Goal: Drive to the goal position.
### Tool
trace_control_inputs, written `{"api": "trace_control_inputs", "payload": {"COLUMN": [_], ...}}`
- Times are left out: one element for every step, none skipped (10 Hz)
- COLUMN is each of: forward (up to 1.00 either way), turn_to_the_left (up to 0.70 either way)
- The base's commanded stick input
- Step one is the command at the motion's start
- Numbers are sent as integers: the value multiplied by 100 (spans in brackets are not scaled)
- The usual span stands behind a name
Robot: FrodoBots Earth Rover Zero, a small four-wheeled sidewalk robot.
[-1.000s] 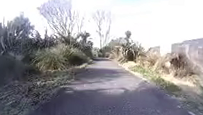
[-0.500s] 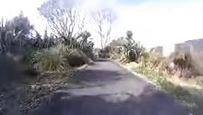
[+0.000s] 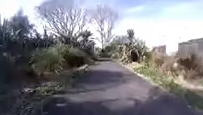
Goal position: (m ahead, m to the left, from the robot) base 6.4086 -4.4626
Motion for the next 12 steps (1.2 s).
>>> {"api": "trace_control_inputs", "payload": {"forward": [45, 45, 45, 45, 45, 45, 45, 45, 45, 45, 45, 45], "turn_to_the_left": [-27, -27, -25, -23, 0, 0, 0, 0, 0, 0, 0, 0]}}
